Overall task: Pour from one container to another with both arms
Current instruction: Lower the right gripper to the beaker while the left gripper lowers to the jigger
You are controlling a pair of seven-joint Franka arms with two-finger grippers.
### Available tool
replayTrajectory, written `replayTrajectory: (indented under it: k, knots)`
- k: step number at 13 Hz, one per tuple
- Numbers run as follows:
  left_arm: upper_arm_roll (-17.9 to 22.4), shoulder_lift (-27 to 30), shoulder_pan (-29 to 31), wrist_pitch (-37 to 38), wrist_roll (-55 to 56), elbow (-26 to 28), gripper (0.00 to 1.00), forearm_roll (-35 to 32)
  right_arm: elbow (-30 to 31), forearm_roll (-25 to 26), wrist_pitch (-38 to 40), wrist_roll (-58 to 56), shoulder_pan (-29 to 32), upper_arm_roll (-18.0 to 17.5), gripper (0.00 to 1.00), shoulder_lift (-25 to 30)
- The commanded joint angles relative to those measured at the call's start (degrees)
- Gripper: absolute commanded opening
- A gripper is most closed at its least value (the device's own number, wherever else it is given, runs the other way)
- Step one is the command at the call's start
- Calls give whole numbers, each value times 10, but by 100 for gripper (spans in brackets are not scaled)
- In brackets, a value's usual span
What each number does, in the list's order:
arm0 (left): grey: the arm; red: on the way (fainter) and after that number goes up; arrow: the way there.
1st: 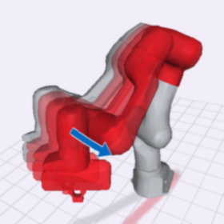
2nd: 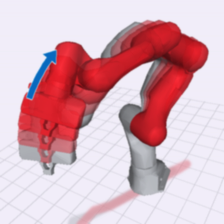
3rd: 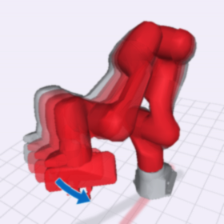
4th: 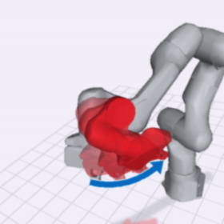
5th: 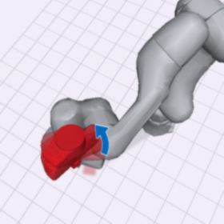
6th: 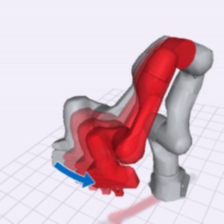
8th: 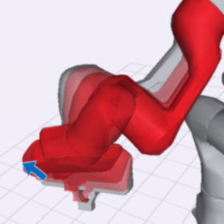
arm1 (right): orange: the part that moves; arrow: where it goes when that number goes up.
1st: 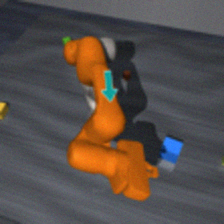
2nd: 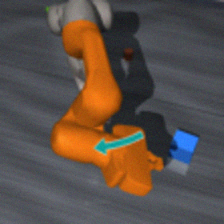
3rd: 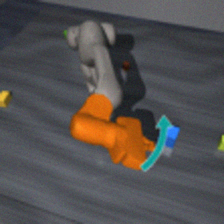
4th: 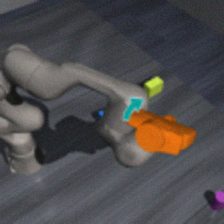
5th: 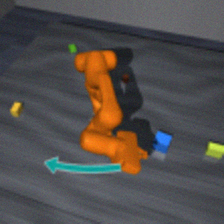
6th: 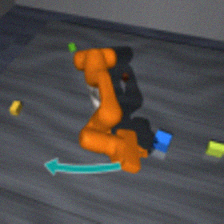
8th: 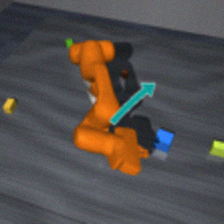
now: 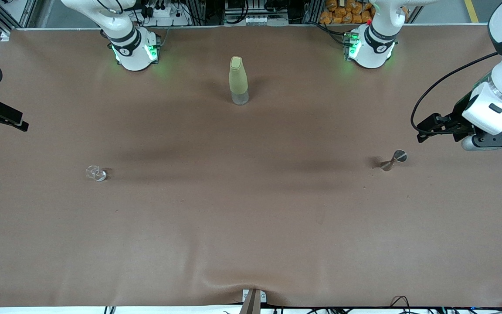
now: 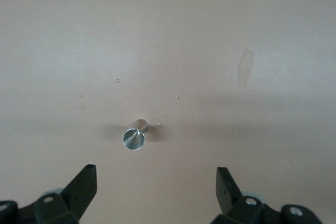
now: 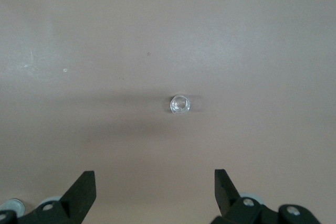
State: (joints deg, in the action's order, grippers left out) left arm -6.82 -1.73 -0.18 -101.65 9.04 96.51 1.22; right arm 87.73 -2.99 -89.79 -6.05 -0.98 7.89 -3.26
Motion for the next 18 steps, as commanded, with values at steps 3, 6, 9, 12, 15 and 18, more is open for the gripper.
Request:
replayTrajectory:
  k: [3,6,9,12,15,18]
  knots:
    - [-3,0,3,-1,-3,-4,100,-8,28,-26,-33,-38,5,-4,100,-2]
    - [-4,0,4,-1,-7,-4,100,-8,32,-55,-38,-102,20,-3,100,-12]
    - [1,0,10,-1,-87,-3,100,-3,37,-102,-42,-239,54,-3,100,-33]
    - [2,-9,32,0,-188,0,100,19,64,-163,-45,-372,96,-3,100,-48]
    - [2,-25,80,0,-321,4,100,84,98,-225,-57,-526,144,-3,100,-63]
    - [2,-52,112,1,-457,4,100,118,98,-288,-51,-649,195,-3,100,-103]
